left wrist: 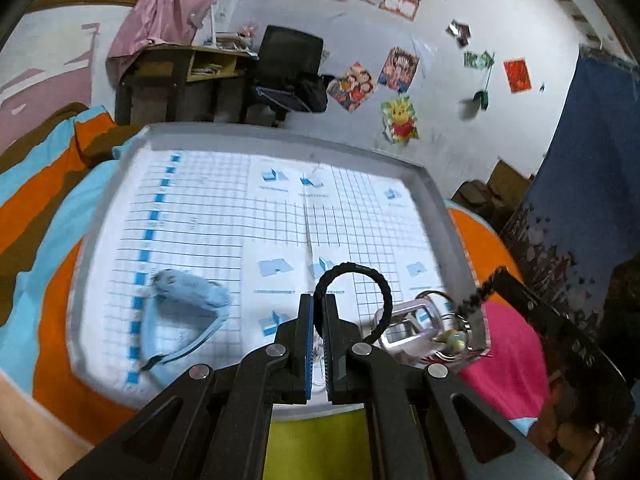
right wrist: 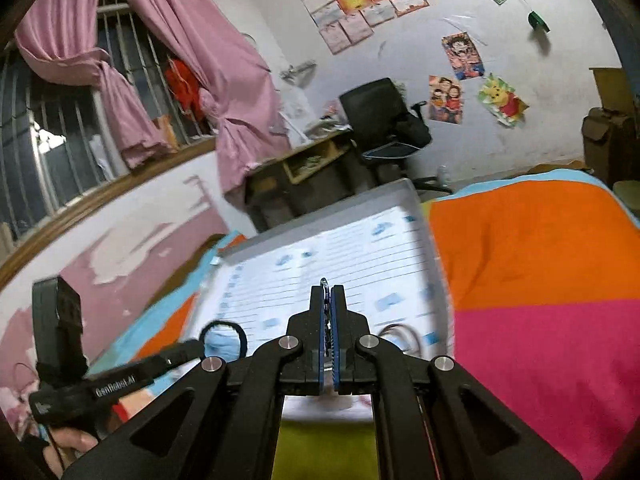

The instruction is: Organize jewelry

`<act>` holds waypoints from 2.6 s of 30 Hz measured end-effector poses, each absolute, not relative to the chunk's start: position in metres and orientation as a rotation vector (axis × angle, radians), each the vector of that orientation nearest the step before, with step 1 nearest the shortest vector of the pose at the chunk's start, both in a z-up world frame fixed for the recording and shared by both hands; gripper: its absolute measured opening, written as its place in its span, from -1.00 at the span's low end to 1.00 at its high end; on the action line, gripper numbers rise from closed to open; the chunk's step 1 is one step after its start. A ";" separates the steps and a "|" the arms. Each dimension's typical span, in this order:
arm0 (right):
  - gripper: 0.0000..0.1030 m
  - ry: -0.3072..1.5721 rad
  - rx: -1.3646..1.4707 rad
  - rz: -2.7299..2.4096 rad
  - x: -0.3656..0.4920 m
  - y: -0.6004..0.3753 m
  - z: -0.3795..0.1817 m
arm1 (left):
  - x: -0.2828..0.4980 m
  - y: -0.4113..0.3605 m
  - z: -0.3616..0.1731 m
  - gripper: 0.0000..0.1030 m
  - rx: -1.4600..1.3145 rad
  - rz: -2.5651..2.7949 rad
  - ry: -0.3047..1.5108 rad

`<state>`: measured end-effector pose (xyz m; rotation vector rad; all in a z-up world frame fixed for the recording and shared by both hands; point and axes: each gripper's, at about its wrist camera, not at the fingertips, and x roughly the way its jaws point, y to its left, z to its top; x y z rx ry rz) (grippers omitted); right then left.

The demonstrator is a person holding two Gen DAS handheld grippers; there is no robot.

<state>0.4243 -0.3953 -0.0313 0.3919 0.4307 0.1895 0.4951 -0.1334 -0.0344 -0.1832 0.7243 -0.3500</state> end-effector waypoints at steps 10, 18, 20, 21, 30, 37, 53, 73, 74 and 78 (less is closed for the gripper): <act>-0.93 0.586 0.408 0.149 0.443 -0.413 -0.059 | 0.498 -0.147 -0.056 -0.87 -0.120 -0.242 0.804; -0.49 0.555 0.421 0.104 0.432 -0.415 -0.058 | 0.475 -0.137 -0.039 0.25 -0.161 -0.195 0.751; -0.42 0.530 0.422 0.091 0.426 -0.417 -0.052 | 0.463 -0.133 -0.031 0.38 -0.176 -0.190 0.707; -0.42 0.520 0.420 0.087 0.423 -0.418 -0.050 | 0.456 -0.131 -0.024 0.48 -0.179 -0.189 0.681; 0.29 0.392 0.340 0.053 0.359 -0.415 -0.003 | 0.377 -0.104 0.027 0.99 -0.216 -0.133 0.463; 0.79 0.263 0.234 0.047 0.298 -0.395 0.046 | 0.312 -0.087 0.054 0.99 -0.174 -0.082 0.365; 0.97 0.071 0.144 -0.048 0.142 -0.349 0.080 | 0.169 -0.030 0.056 1.00 -0.136 -0.025 0.234; 0.97 0.194 0.062 -0.033 0.062 -0.307 0.061 | 0.108 -0.009 0.019 1.00 -0.115 -0.015 0.268; 0.97 0.199 0.060 -0.037 0.061 -0.308 0.060 | 0.109 -0.009 0.018 1.00 -0.114 -0.015 0.272; 0.97 0.210 0.061 -0.051 0.065 -0.311 0.058 | 0.109 -0.009 0.016 1.00 -0.114 -0.006 0.276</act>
